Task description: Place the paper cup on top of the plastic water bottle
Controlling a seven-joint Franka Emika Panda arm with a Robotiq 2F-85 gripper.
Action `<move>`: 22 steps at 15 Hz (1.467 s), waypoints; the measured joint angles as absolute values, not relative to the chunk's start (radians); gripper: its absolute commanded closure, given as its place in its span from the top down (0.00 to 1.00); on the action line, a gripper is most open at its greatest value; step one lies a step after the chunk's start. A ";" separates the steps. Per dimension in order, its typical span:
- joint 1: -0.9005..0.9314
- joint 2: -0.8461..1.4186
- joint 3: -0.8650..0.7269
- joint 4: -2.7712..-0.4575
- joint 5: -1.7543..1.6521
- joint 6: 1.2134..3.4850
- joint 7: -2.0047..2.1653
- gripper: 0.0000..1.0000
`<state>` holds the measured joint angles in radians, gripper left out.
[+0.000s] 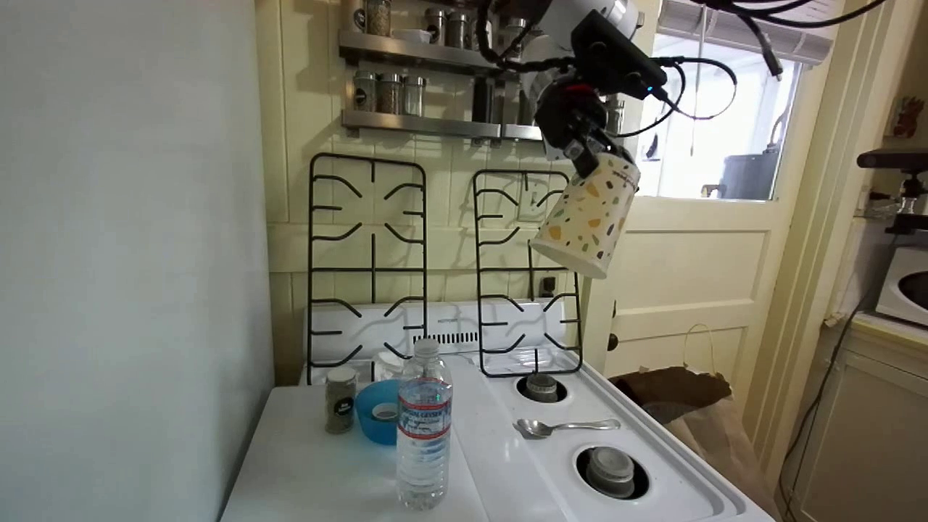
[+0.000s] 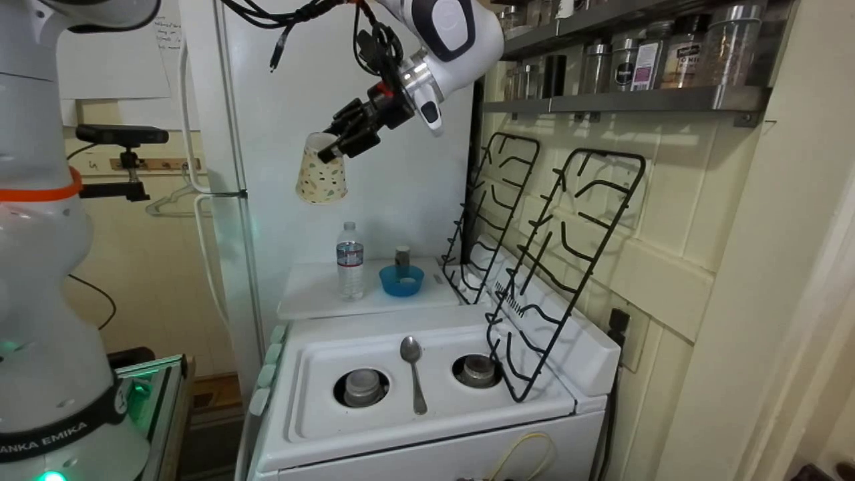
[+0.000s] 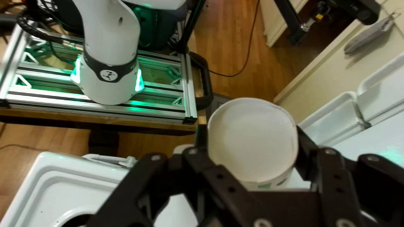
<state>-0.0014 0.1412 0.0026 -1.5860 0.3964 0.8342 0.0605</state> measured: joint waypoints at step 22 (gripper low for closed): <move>0.161 0.336 0.115 -1.420 0.345 1.000 0.176 0.38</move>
<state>0.1608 0.3363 0.1151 -1.4204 0.3451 1.0000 0.1759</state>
